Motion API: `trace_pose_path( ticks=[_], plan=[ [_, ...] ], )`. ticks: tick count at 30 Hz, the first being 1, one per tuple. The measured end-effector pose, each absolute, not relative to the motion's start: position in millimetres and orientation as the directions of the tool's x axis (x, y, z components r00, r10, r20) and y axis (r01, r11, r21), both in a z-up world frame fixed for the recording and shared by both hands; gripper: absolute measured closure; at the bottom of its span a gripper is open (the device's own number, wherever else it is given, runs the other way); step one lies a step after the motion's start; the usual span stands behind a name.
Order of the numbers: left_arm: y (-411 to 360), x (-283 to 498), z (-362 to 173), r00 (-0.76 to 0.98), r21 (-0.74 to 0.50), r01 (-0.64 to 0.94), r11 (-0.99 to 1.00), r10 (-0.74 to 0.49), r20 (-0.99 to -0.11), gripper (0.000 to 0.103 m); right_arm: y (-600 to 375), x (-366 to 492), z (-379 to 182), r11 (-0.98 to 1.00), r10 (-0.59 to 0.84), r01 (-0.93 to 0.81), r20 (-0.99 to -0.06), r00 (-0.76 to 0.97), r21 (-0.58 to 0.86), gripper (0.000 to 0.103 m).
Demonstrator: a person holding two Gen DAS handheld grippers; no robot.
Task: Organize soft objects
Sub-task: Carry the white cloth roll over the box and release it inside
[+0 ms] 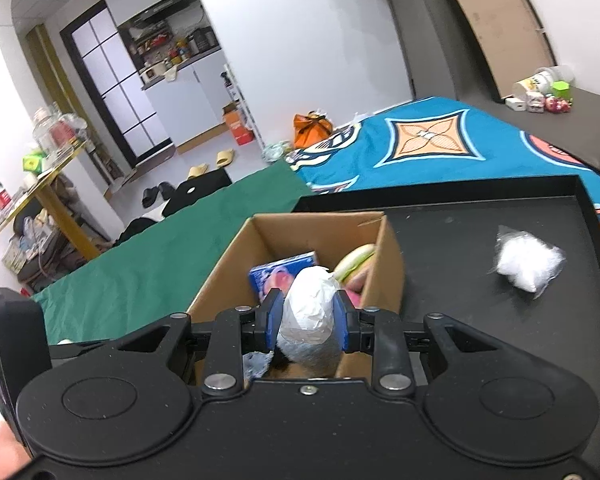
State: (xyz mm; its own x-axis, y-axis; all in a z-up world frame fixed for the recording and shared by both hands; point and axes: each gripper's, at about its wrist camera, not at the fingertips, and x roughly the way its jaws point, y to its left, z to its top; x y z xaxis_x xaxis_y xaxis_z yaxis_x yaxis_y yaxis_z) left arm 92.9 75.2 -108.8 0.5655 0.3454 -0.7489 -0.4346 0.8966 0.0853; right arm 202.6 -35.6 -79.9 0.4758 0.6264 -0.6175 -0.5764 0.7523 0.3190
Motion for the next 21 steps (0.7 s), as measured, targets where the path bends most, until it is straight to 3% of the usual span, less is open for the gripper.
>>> trace_pose_path(
  ticks=[11,16,21],
  plan=[
    [77.6,88.7,-107.8,0.581,0.058,-0.439,0.897,0.332,-0.743,0.091,-18.5,190.1,-82.5,0.718,0.651,-0.609,-0.635,0.416,0.338,0.073],
    [79.3,87.8,-107.0,0.582,0.051,-0.437,0.898,0.326,-0.745,0.091,-23.0,191.5,-80.3,0.734,0.642,-0.59,-0.628,0.44,0.337,0.052],
    [79.1,88.1,-105.2,0.584,0.046,-0.437,0.898,0.323,-0.745,0.09,-31.6,196.0,-80.3,0.752,0.625,-0.572,-0.628,0.464,0.328,0.048]
  ],
)
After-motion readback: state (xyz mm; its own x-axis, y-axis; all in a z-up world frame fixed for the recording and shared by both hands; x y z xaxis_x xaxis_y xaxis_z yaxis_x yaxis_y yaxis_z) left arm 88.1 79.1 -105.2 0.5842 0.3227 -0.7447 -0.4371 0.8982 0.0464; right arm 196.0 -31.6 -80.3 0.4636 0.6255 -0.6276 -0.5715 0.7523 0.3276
